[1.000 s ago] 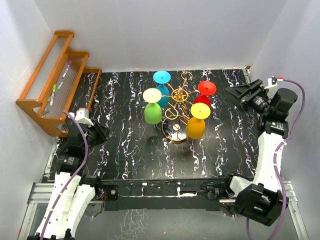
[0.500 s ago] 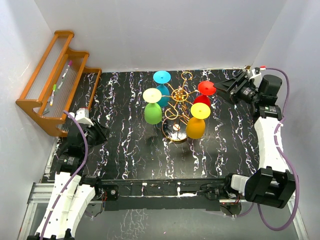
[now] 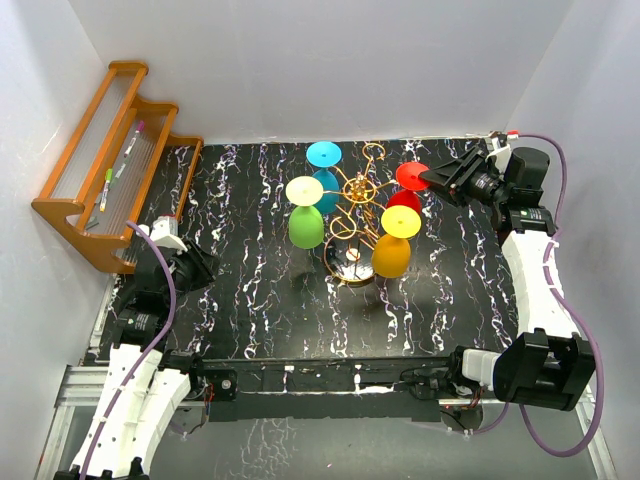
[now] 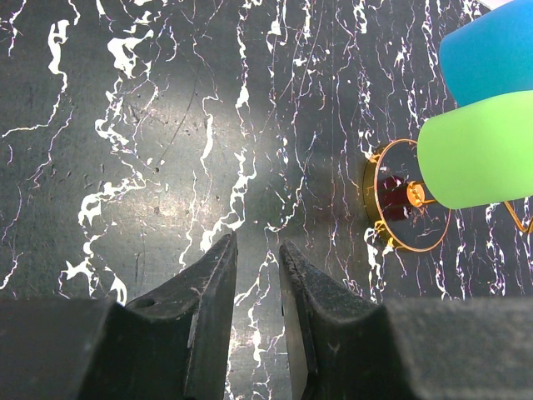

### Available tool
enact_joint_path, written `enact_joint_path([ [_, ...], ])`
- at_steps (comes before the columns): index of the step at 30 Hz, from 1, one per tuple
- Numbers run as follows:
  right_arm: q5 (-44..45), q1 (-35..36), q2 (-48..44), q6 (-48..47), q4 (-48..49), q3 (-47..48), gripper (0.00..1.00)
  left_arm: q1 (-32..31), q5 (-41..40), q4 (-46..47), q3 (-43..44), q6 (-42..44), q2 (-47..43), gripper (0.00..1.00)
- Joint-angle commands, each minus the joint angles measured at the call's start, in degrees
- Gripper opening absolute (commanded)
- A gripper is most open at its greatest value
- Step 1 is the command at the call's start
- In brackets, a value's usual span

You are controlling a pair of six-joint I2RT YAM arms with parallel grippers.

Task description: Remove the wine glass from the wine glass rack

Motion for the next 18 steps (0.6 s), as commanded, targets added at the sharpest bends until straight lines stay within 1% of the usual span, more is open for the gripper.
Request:
enact_joint_path([
  [1, 2.24, 0.25, -1.15, -0.71, 3.15, 2.11, 0.34, -0.32, 0.41, 0.58, 1.21, -0.30, 0.17, 0.26],
  [7, 2.51, 0.24, -1.71, -0.72, 3.39, 2.32, 0.19, -0.32, 0.41, 0.52, 1.11, -0.30, 0.18, 0.26],
  [18, 3.21, 0.23, -4.12, 1.99, 4.96, 3.34, 0.08, -0.27, 0.58, 0.59, 1.15, -0.37, 0.18, 0.26],
])
